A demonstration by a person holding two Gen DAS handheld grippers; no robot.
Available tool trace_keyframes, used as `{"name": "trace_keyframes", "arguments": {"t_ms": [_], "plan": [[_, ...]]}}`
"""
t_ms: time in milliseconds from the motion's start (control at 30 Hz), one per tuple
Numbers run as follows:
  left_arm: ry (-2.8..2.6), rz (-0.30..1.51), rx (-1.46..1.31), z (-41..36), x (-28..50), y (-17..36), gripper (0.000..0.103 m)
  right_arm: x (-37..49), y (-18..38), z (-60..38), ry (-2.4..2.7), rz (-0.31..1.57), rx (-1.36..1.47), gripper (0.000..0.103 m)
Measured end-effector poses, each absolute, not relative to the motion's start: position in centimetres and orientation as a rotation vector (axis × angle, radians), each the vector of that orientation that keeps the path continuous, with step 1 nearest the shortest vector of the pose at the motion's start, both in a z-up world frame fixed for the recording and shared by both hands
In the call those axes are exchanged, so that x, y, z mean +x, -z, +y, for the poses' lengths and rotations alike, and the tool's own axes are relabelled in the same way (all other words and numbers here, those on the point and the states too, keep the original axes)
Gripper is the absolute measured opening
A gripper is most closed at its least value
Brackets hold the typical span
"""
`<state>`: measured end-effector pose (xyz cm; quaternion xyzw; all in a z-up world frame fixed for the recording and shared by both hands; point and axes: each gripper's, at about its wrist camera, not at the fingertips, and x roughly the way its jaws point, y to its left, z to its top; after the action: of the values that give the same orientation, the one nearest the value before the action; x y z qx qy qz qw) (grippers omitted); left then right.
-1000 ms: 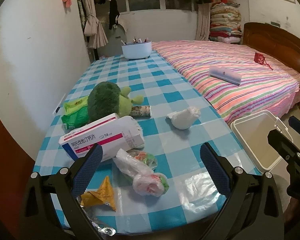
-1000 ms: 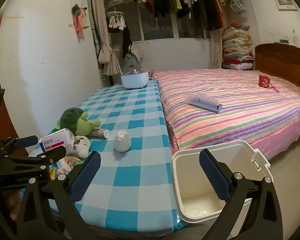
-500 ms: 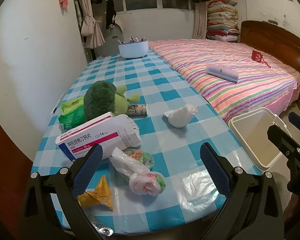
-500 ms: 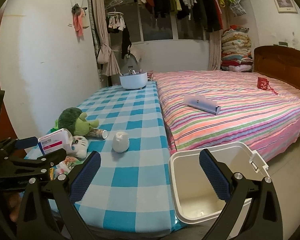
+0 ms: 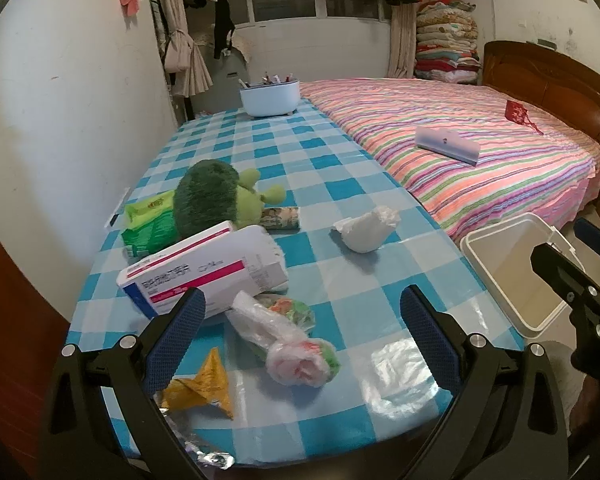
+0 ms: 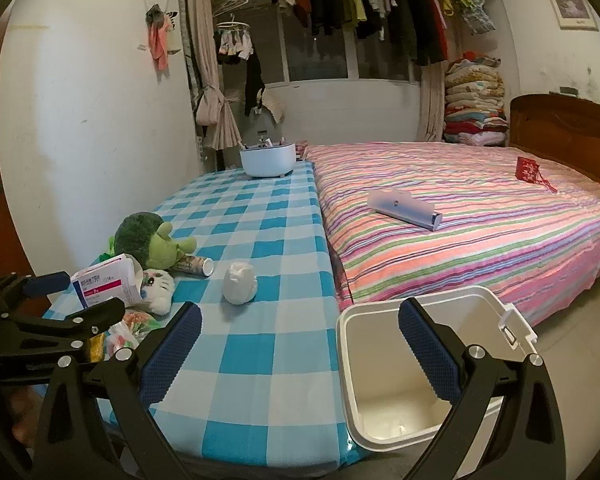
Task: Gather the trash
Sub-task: 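Reach both tools toward the trash on the table, then grasp the white tissue with the right tool while the left tool grasps the blister pack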
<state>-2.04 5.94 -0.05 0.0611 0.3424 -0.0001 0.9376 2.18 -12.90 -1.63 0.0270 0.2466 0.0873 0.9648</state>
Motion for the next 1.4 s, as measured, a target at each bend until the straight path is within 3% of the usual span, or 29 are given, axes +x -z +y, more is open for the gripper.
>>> {"name": "trace_keyframes", "arguments": {"t_ms": [533,1000,1067,1100,1133,1233,1400], "plan": [[-0.084,0.821,0.013,15.6,-6.1,3.1,0.097,8.7,3.4,-6.5,-0.413,0.57,-0.081,0.096],[-0.062,0.839,-0.026,17.3,-7.9,3.9,0.097,19.3,8.4,-3.0,-0.42,0.794,-0.104,0.096],[-0.075,0.842,-0.031,17.7,-8.0,4.2,0.097,19.8,9.0,-2.8,-0.424,0.819,-0.111,0.09],[-0.079,0.845,-0.035,17.9,-8.0,4.3,0.096,20.0,9.3,-2.7,-0.427,0.829,-0.111,0.078],[-0.081,0.856,-0.042,18.2,-7.9,4.5,0.096,20.2,9.6,-2.7,-0.433,0.85,-0.102,0.06],[-0.087,0.876,-0.065,18.8,-7.9,5.0,0.096,21.1,10.6,-3.1,-0.469,0.914,-0.047,0.027],[-0.083,0.905,-0.081,18.9,-7.2,5.7,0.096,20.3,9.8,-3.9,-0.481,0.859,-0.008,0.021]]}}
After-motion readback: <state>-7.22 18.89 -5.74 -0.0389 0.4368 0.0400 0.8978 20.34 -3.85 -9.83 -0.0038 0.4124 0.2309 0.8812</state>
